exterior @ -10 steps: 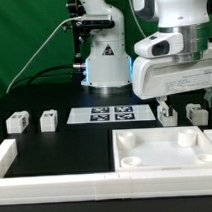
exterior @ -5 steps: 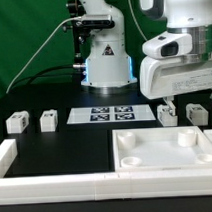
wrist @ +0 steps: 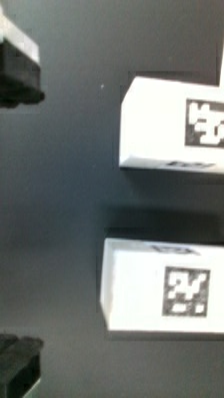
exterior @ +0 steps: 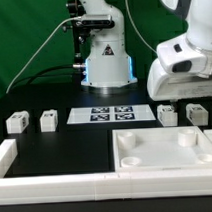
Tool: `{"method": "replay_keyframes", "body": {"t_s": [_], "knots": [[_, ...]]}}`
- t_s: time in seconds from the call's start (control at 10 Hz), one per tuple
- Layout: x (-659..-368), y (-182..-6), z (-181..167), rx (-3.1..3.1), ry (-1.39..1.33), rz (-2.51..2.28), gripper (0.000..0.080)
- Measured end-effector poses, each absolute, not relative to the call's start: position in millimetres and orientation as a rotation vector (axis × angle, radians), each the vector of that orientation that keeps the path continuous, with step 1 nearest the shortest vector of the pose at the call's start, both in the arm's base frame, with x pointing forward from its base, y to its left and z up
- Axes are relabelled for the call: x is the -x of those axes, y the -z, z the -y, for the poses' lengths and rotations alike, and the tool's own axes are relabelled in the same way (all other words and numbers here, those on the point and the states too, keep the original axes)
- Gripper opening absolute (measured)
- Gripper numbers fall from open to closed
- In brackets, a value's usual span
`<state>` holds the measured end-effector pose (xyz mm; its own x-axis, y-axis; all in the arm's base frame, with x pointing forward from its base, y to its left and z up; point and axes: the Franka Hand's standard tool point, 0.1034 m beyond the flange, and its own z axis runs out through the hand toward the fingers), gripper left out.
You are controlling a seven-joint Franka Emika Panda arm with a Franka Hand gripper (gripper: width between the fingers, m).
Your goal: Assemble one leg
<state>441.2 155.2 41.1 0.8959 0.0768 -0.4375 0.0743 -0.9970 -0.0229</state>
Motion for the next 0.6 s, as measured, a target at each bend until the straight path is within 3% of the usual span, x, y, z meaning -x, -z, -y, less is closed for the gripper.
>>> {"method": "replay_keyframes", "body": {"t_s": [0.6], "knots": [[-433.7, -34.5, -160.8, 3.043, -0.689, 0.101, 0.0649]]}}
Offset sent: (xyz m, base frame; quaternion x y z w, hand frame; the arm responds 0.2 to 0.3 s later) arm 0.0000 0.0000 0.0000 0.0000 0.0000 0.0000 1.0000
